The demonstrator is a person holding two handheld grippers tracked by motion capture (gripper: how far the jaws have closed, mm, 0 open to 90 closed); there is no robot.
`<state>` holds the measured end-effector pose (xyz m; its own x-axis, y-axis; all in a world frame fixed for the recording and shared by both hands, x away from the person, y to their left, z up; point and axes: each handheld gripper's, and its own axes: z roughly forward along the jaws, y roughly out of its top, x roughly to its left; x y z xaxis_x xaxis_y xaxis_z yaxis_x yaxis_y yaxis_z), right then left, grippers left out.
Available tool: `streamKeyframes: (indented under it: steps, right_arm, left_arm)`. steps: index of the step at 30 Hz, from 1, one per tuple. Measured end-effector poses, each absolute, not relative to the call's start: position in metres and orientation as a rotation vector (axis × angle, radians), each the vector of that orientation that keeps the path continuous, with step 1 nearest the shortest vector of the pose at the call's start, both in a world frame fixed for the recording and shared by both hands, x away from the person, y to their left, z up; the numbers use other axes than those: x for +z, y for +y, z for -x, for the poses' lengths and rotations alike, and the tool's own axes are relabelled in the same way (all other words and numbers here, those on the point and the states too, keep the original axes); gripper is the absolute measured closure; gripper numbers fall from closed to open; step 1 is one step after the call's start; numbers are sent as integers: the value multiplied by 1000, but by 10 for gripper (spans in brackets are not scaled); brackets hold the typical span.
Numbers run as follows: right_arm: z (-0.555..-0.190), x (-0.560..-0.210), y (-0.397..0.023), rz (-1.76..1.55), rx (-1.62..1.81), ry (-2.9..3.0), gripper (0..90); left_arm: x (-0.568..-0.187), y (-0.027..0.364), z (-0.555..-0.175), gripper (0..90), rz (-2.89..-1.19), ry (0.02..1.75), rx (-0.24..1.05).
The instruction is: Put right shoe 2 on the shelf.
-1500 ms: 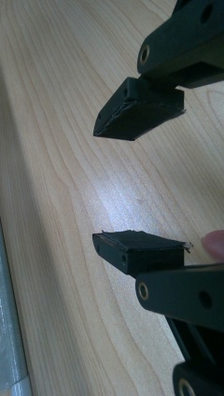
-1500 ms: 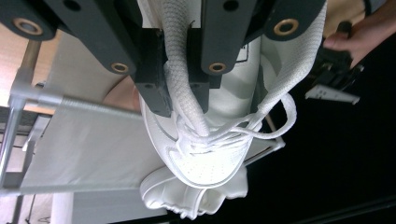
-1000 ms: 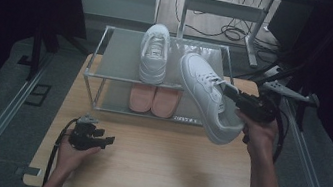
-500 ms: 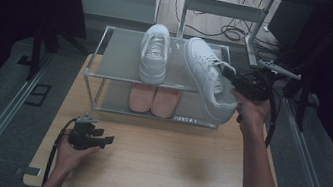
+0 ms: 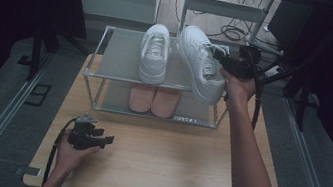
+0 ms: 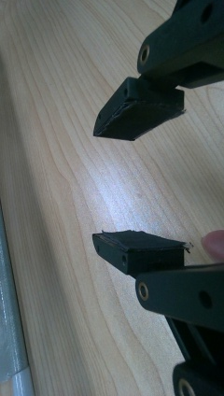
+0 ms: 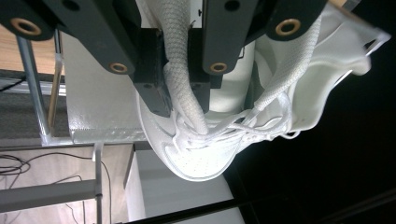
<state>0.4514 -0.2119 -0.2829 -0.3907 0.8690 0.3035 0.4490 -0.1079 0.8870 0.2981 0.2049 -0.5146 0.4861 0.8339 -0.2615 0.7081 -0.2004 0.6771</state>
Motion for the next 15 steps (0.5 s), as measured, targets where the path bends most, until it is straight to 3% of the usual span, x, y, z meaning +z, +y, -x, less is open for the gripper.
streamKeyframes:
  steps: [15]
  right_arm:
    - [-502,-286,-169,-1553,1378,1773,805]
  left_arm:
    - [-515,210,-299,427,-1940,1286,206]
